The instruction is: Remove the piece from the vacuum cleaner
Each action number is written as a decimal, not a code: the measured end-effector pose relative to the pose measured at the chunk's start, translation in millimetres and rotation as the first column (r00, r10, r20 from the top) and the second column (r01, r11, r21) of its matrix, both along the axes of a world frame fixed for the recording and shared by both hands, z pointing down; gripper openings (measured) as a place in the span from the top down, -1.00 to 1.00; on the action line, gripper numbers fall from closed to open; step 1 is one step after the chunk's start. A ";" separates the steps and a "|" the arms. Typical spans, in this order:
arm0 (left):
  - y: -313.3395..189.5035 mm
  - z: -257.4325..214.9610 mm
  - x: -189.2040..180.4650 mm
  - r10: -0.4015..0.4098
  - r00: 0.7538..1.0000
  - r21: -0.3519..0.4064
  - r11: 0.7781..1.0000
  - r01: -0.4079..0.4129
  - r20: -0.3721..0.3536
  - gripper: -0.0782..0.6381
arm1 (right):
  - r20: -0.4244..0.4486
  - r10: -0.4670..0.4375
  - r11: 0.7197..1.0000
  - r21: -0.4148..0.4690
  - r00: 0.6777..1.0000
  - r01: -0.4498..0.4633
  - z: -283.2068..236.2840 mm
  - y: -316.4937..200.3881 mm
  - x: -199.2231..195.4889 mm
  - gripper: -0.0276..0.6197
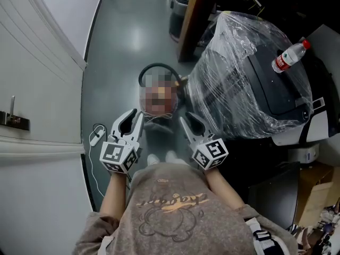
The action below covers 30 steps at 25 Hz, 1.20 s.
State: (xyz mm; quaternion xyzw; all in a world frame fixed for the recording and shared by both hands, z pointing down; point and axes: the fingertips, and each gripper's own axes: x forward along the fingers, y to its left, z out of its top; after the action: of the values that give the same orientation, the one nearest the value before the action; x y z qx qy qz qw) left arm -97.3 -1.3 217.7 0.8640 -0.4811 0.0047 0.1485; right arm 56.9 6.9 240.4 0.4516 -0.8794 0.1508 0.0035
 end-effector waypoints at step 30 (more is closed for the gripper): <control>-49.4 138.2 10.4 0.151 0.988 -0.150 0.978 -0.148 0.012 -0.07 | -0.056 -0.117 0.973 -0.205 0.992 0.103 141.3 -26.0 -11.7 0.23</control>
State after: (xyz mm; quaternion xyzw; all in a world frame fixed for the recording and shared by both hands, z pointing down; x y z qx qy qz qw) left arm -86.8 -50.7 355.9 0.8841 -0.4148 0.0616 0.2060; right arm 45.2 -19.0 381.7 0.4044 -0.8826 0.2233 0.0872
